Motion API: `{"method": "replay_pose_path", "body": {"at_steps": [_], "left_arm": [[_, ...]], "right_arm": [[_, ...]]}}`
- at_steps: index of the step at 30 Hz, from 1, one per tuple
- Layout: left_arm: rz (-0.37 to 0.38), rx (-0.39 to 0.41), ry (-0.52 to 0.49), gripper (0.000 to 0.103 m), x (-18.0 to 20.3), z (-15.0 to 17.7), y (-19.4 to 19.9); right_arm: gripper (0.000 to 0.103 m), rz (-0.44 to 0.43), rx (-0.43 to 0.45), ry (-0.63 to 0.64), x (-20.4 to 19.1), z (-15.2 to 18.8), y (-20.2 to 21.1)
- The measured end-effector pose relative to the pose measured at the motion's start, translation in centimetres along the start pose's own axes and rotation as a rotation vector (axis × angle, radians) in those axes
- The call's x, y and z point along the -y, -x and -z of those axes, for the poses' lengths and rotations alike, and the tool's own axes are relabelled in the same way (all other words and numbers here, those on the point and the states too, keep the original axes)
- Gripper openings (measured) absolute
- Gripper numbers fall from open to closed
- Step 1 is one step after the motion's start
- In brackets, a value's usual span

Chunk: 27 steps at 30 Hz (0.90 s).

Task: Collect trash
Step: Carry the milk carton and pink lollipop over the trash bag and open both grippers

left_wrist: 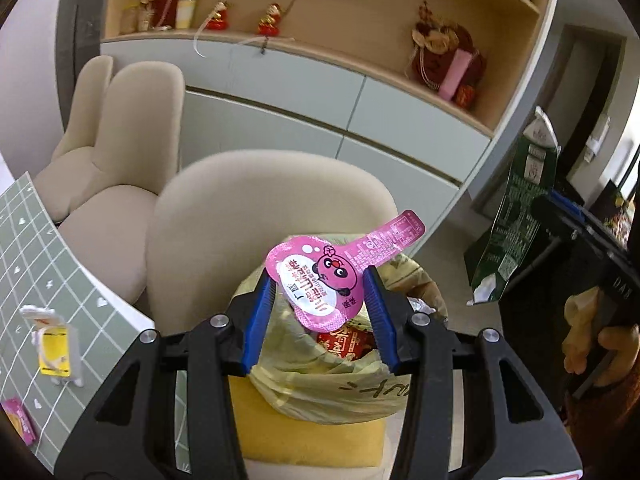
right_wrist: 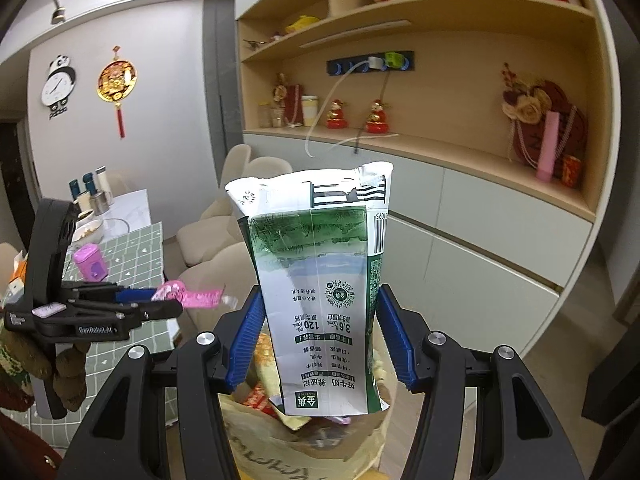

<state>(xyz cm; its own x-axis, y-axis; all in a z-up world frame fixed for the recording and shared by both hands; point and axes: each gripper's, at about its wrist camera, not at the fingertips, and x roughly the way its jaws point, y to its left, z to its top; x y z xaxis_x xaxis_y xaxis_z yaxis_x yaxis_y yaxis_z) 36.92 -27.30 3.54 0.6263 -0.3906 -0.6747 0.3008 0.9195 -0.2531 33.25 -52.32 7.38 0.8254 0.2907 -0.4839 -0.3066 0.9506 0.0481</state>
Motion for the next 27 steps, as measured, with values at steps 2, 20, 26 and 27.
{"method": "replay_pose_path", "body": {"at_steps": [2,20,26,27], "left_arm": [[0.005,-0.031,-0.014,0.043,0.8,0.0,-1.5],[0.009,-0.126,-0.012,0.054,1.6,1.2,-6.2],[-0.057,-0.076,0.049,0.055,-0.7,2.1,-2.5],[-0.062,-0.07,0.063,0.055,-1.1,2.3,-2.0]], "right_arm": [[0.054,0.009,-0.001,-0.016,1.0,0.1,-0.2],[0.054,-0.034,-0.055,-0.078,3.1,1.9,-3.8],[0.054,-0.083,-0.086,-0.028,0.3,2.1,-7.3],[0.054,-0.083,-0.093,-0.017,-0.3,2.3,-7.9]]}}
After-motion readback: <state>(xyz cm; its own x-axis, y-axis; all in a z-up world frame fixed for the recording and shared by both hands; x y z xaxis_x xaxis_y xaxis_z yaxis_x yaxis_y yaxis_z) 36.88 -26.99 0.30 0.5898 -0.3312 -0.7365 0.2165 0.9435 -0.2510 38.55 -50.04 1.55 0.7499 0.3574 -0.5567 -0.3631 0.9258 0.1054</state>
